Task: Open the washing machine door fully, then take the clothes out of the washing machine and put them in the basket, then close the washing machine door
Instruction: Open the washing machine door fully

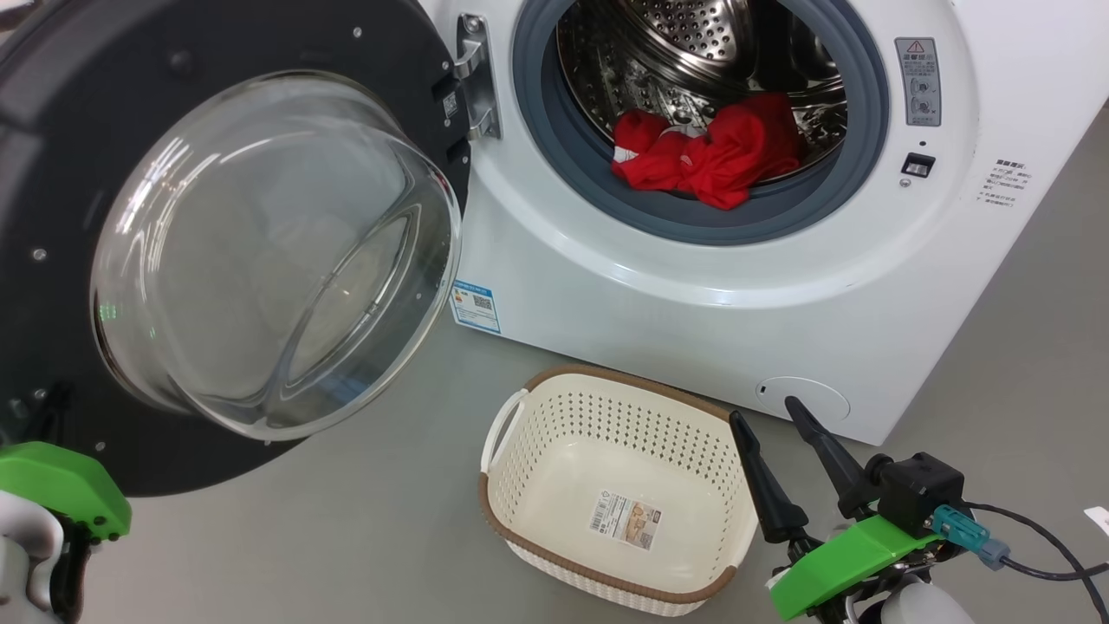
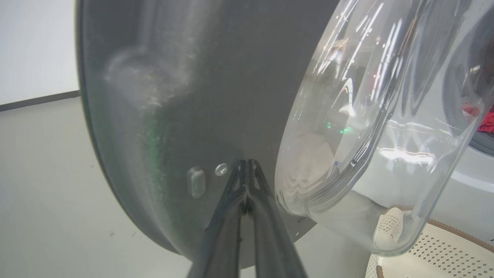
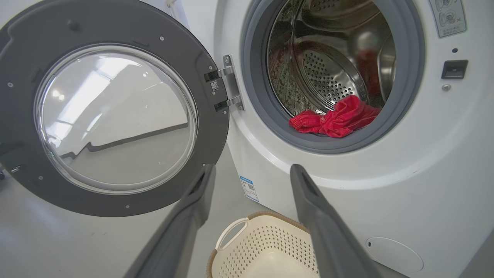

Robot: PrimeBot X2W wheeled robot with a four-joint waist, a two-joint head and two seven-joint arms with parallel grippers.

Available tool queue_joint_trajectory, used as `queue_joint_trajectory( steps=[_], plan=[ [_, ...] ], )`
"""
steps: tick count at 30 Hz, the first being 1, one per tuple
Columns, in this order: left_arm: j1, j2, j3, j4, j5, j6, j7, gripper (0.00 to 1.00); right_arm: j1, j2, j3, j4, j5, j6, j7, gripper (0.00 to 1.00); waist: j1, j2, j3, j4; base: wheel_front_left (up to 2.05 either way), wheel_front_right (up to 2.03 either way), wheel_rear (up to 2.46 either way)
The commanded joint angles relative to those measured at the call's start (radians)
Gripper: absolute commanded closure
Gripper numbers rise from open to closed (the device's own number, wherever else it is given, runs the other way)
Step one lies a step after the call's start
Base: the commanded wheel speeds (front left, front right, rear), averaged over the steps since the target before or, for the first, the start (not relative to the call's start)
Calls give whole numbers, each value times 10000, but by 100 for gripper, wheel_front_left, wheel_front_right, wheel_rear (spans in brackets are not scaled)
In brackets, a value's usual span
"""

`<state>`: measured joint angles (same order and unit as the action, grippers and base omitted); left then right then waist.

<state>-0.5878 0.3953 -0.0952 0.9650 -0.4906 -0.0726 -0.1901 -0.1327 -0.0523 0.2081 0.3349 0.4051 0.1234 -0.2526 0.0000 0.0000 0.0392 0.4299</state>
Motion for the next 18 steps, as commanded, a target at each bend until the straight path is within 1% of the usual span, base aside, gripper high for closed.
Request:
queue_joint_trajectory(
  steps=[1, 11, 18],
  plan=[
    [-516, 568, 298, -23, 137, -61, -173, 100, -357, 20, 219, -238, 16, 73, -92, 0, 0, 0, -1, 14, 0, 0, 0],
    [-362, 320, 183, -2, -16, -290, -499, 100, -324, 20, 187, -209, 47, 73, -92, 0, 0, 0, -80, 56, 0, 0, 0],
    [92, 152, 181, -488, -137, -378, -642, 100, -282, 20, 226, -211, 92, 73, -92, 0, 0, 0, -179, 56, 0, 0, 0]
  ],
)
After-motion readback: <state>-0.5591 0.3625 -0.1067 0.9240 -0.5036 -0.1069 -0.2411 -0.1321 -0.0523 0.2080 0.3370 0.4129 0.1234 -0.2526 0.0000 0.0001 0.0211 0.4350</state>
